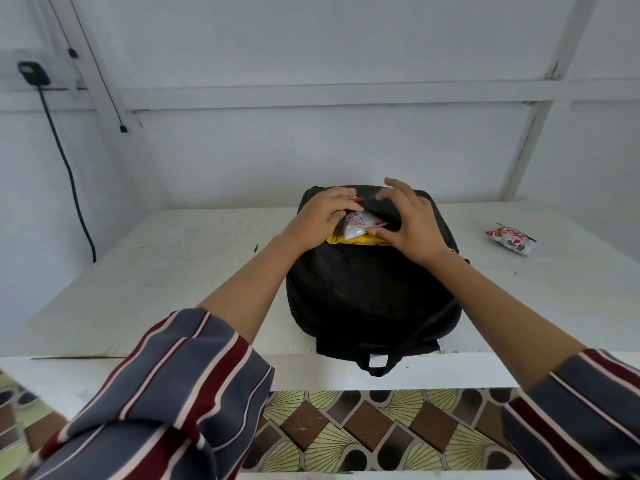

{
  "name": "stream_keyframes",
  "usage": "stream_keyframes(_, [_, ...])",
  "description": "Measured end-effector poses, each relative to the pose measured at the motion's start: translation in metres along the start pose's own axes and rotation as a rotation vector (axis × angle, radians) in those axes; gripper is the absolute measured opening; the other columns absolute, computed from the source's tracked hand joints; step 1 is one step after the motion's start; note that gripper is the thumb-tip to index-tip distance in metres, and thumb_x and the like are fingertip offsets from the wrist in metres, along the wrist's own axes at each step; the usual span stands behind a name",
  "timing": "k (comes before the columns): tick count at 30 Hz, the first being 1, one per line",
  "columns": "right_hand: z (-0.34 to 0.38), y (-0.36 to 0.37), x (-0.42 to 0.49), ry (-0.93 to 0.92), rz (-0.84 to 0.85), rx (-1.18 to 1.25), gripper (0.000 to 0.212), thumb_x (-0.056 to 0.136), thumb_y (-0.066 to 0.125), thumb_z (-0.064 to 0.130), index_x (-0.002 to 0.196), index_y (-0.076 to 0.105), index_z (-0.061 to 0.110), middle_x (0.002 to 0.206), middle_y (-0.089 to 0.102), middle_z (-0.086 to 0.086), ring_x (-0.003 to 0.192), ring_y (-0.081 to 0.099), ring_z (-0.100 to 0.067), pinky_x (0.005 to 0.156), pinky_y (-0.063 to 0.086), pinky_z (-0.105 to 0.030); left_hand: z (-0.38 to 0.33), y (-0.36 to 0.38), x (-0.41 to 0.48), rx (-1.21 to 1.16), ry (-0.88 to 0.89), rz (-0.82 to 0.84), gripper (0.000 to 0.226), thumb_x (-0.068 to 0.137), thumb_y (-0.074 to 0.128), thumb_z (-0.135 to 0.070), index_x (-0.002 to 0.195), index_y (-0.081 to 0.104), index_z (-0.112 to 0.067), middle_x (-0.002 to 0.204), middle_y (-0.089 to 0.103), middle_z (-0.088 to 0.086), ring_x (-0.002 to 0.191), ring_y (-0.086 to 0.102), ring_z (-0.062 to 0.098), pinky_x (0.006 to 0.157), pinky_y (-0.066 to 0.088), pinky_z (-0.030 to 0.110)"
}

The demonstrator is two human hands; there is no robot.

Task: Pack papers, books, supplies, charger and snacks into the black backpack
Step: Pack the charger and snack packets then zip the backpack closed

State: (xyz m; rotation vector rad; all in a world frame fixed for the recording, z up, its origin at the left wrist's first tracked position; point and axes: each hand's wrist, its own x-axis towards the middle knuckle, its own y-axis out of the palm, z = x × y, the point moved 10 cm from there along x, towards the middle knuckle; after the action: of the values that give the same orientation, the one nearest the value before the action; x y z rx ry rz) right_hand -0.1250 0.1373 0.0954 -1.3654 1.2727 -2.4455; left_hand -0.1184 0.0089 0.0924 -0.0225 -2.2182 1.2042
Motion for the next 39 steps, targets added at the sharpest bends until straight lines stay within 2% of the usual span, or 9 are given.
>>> stream_keyframes(3, [-0.006,0.014,0.009,0.083,0.120,0.000,0.068,0.076,0.074,0.029,0.136,0.042,0.023,0.129,0.056,-0.001,0.117,0.052,-0.022,0.101,0.029,-0.037,-0.001,-0.001,-0.001,-0.004,-0.003,-0.006,0.037,0.090,0.044,0.008,0.113,0.067,-0.010,0.136,0.049,0.011,0.130,0.041,0.020,0.105,0.029,0.018])
stream_keyframes(7, [-0.010,0.015,0.021,0.179,0.015,-0.066,0.052,0.081,0.068,0.030,0.130,0.049,0.024,0.117,0.063,0.000,0.106,0.058,-0.022,0.094,0.033,-0.038,-0.008,-0.007,-0.003,0.003,0.041,-0.044,0.034,0.086,0.050,0.010,0.108,0.069,-0.007,0.131,0.055,0.012,0.126,0.044,0.020,0.098,0.020,0.000])
stream_keyframes(12, [-0.007,0.030,0.030,0.181,0.100,-0.175,0.054,0.081,0.066,0.037,0.131,0.048,0.027,0.118,0.059,-0.001,0.110,0.054,-0.023,0.093,0.028,-0.037,-0.002,-0.006,-0.004,-0.018,0.030,-0.034,0.027,0.083,0.054,0.007,0.094,0.072,-0.010,0.133,0.053,0.008,0.128,0.042,0.019,0.107,0.031,0.025])
stream_keyframes(14, [-0.007,0.034,0.029,0.163,0.211,-0.087,0.069,0.075,0.072,0.044,0.136,0.041,0.033,0.125,0.052,0.000,0.119,0.045,-0.021,0.100,0.023,-0.041,0.000,-0.007,-0.005,-0.063,0.023,-0.038,0.022,0.082,0.057,0.008,0.085,0.069,-0.010,0.133,0.051,0.007,0.127,0.043,0.016,0.105,0.034,0.022])
stream_keyframes(18, [0.001,0.027,0.035,0.174,0.303,0.334,0.069,0.078,0.072,0.024,0.137,0.038,0.037,0.140,0.041,0.002,0.127,0.039,-0.017,0.108,0.030,-0.041,0.001,-0.014,-0.005,-0.100,0.040,-0.094,0.020,0.079,0.062,0.005,0.078,0.055,-0.013,0.125,0.050,0.007,0.116,0.042,0.009,0.090,0.031,0.002])
stream_keyframes(21, [0.015,0.039,0.039,0.232,0.436,0.509,0.057,0.087,0.061,0.017,0.138,0.041,0.031,0.141,0.041,0.004,0.121,0.042,-0.009,0.099,0.034,-0.024,0.003,-0.018,-0.003,-0.098,0.047,-0.143,0.030,0.074,0.067,0.003,0.082,0.044,-0.015,0.115,0.050,0.010,0.109,0.045,0.013,0.084,0.032,0.001])
stream_keyframes(24, [0.025,0.052,0.036,0.220,0.551,0.464,0.049,0.095,0.051,0.028,0.142,0.035,0.029,0.138,0.043,0.007,0.119,0.041,-0.005,0.100,0.032,-0.023,0.009,-0.021,-0.005,-0.124,0.021,-0.183,0.035,0.071,0.070,0.000,0.084,0.042,-0.015,0.102,0.047,0.006,0.097,0.047,0.016,0.080,0.038,0.011])
stream_keyframes(28, [0.019,0.049,0.034,0.152,0.478,0.287,0.044,0.095,0.051,0.024,0.138,0.044,0.019,0.142,0.044,-0.002,0.129,0.040,-0.015,0.101,0.026,-0.019,0.021,-0.017,-0.008,-0.180,-0.041,-0.171,0.037,0.071,0.074,-0.005,0.089,0.044,-0.017,0.107,0.043,0.001,0.104,0.048,0.017,0.081,0.055,0.031])
stream_keyframes(39, [-0.003,0.013,0.031,0.267,0.164,0.395,0.034,0.092,0.055,0.006,0.125,0.056,0.002,0.130,0.056,-0.012,0.121,0.052,-0.020,0.099,0.038,-0.019,0.013,-0.020,-0.010,-0.159,-0.005,-0.213,0.026,0.072,0.074,-0.002,0.085,0.052,-0.009,0.113,0.040,0.003,0.109,0.045,0.014,0.084,0.051,0.023])
